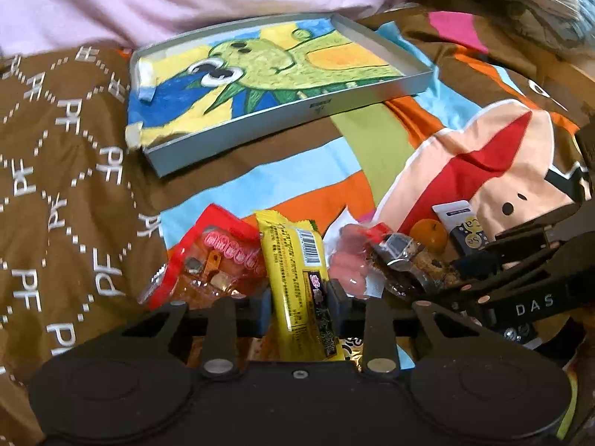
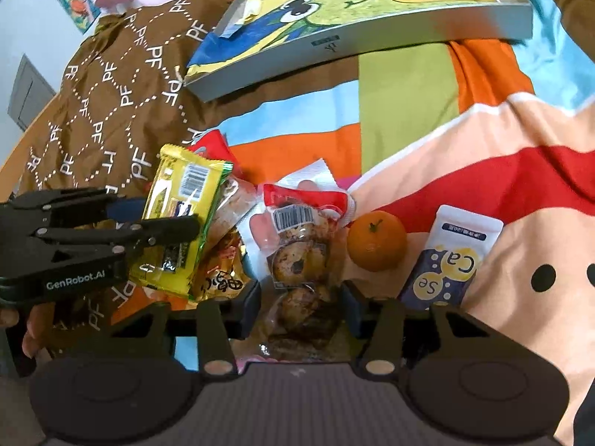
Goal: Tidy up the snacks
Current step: 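Grasp yellow candy bar with left tool while right tool grasps clear brown-snack bag, then lift candy bar with left tool while right tool carries brown snack bag to silver tray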
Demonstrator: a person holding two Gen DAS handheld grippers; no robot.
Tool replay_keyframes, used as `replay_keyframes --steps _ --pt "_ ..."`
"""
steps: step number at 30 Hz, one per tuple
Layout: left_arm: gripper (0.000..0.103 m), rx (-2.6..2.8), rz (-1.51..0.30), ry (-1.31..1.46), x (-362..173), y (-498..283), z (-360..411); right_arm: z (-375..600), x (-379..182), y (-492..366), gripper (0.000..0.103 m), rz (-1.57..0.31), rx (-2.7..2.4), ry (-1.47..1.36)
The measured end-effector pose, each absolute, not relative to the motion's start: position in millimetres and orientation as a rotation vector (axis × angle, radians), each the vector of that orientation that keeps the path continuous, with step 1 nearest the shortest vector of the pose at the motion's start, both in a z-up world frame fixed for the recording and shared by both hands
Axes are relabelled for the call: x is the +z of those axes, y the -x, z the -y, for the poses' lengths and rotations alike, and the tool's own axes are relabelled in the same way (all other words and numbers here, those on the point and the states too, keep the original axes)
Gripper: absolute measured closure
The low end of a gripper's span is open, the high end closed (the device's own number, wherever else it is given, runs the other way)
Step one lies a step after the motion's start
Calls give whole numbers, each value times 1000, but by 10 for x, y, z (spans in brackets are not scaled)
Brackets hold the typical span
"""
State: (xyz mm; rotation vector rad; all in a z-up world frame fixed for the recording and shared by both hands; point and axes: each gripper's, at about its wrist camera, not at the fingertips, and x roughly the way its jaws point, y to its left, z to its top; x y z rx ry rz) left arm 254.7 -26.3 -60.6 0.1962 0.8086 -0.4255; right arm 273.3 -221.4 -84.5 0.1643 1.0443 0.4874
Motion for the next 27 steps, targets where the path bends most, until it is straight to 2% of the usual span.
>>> replay_keyframes --steps 6,15,20,27 --pt "82 -502 -761 -275 -588 -2428 388 2361 -820 -2755 53 -1070 445 -265" --pt "82 -532 -793 -331 -825 -2468 624 2592 -883 -2823 51 -1128 413 -443" --pt "90 -494 -824 -251 -844 -2577 557 2659 -964 -2859 51 -1156 416 -516" --pt "90 -472 -859 -178 -815 -2618 494 2698 -1019 -2895 49 -1179 431 -573"
